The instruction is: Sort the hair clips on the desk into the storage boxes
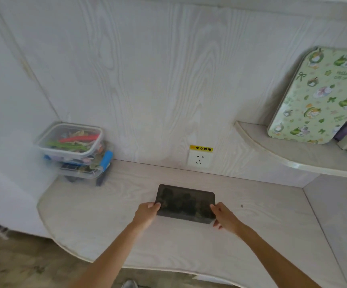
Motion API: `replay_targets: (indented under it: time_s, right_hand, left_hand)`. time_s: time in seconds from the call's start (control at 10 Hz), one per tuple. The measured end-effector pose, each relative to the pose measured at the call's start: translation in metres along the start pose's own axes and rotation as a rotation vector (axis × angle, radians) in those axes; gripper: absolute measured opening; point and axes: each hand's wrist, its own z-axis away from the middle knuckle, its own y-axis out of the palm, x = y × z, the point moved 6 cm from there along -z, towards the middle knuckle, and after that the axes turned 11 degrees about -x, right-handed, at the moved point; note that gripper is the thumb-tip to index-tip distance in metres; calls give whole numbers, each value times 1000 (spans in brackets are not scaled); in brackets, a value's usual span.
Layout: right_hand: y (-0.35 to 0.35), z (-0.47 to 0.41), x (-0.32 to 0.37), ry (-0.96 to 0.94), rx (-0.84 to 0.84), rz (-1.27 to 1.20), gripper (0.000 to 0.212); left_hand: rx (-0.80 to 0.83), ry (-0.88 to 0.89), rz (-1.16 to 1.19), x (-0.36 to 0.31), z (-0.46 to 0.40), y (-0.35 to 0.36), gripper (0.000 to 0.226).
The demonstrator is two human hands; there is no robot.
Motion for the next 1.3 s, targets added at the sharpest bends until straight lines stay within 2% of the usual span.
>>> replay_targets:
  time_s: [0.1,0.2,0.3,0.4,0.5,0.6,0.8,0.9,1.0,1.2,1.3]
  right_hand:
    - [0,6,27,-50,29,-129,24]
    - [-12,17,88,-146,29,-269,24]
    - [-15,24,173,-267,51,-379,24]
    - [-2,29,259,-359,84,-468,27]
    - [25,28,332,-390,82,-449,25]
    - [62,19,369,-359,63,-433,26]
    - [118,2,386,-364,-11,-315,27]
    - [127,0,398,-359,-14,-279,26]
    - [135,-3,409,-372,13,-237,23]
    - [136,0,413,-353,59,-197,25]
    - [129,11,402,-212,249,-378,37]
  left_hand:
    - [-46,38,0,-15,7,-29,31]
    - [-138,72,180,-42,18,-84,19]
    - [-288,166,384,-78,35,-160,15]
    - [-408,246,527,-105,36,-228,26]
    - [-547,159,665,-118,13,-282,27]
    - [-639,85,782,-116,-20,-310,26]
    - [-718,-54,936,-81,-68,-319,31]
    - [-688,-132,1131,-71,-76,-315,16]
    - [-648,-180,1249,-71,-81,-315,22]
    - [-632,-161,1221,-75,-82,-319,18]
    - [-698,-136,1098,-80,-66,-320,26]
